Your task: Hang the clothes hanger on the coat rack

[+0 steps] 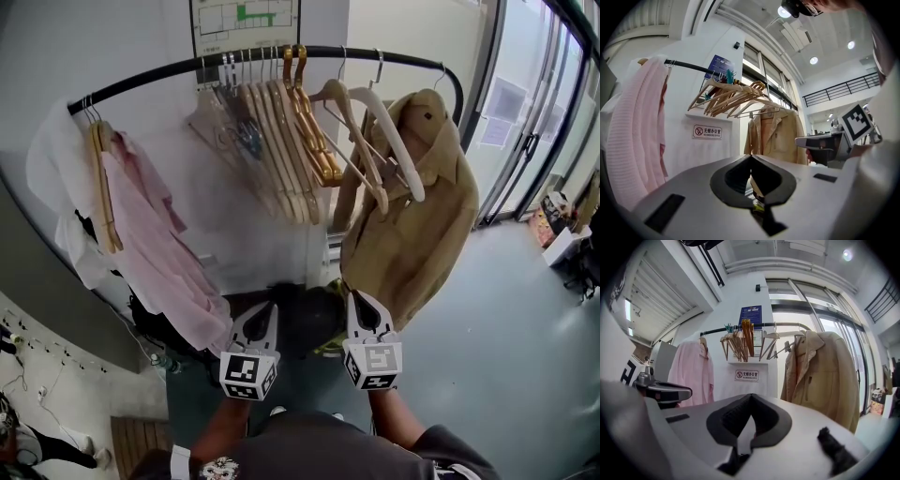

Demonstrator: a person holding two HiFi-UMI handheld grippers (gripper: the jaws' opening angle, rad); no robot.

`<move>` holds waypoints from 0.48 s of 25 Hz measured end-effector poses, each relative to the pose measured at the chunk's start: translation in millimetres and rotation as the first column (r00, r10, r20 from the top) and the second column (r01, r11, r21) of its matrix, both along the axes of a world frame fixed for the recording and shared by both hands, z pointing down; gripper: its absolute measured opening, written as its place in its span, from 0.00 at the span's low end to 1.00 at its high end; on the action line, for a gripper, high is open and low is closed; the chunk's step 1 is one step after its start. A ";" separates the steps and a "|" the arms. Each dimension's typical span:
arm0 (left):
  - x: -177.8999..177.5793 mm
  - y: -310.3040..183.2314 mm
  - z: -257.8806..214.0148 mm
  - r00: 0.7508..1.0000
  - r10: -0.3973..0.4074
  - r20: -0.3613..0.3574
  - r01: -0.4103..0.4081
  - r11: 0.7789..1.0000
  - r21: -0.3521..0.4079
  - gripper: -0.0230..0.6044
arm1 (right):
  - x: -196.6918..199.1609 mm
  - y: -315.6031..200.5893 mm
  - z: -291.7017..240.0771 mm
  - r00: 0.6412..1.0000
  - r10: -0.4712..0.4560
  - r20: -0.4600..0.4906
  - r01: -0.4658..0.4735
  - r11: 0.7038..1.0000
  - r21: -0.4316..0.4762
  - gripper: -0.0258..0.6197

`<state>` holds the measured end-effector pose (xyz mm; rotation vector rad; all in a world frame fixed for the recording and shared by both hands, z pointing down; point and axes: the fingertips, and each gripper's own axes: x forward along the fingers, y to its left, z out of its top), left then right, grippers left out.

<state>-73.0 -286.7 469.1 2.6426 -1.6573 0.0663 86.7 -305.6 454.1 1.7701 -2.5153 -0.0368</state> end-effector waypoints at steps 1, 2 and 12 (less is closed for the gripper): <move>0.4 0.4 0.4 1.000 0.000 -0.001 0.000 1.000 -0.001 0.05 | -0.3 -0.1 0.6 1.000 -0.003 0.005 0.003 1.000 -0.002 0.06; 0.8 0.6 0.6 1.000 0.001 -0.001 -0.001 1.000 -0.001 0.05 | -0.4 -0.2 1.1 1.000 -0.005 0.009 0.005 1.000 -0.004 0.06; 1.1 1.8 1.9 1.000 0.003 -0.002 -0.003 1.000 -0.004 0.05 | -1.3 0.7 4.9 1.000 -0.003 0.004 0.003 1.000 -0.008 0.06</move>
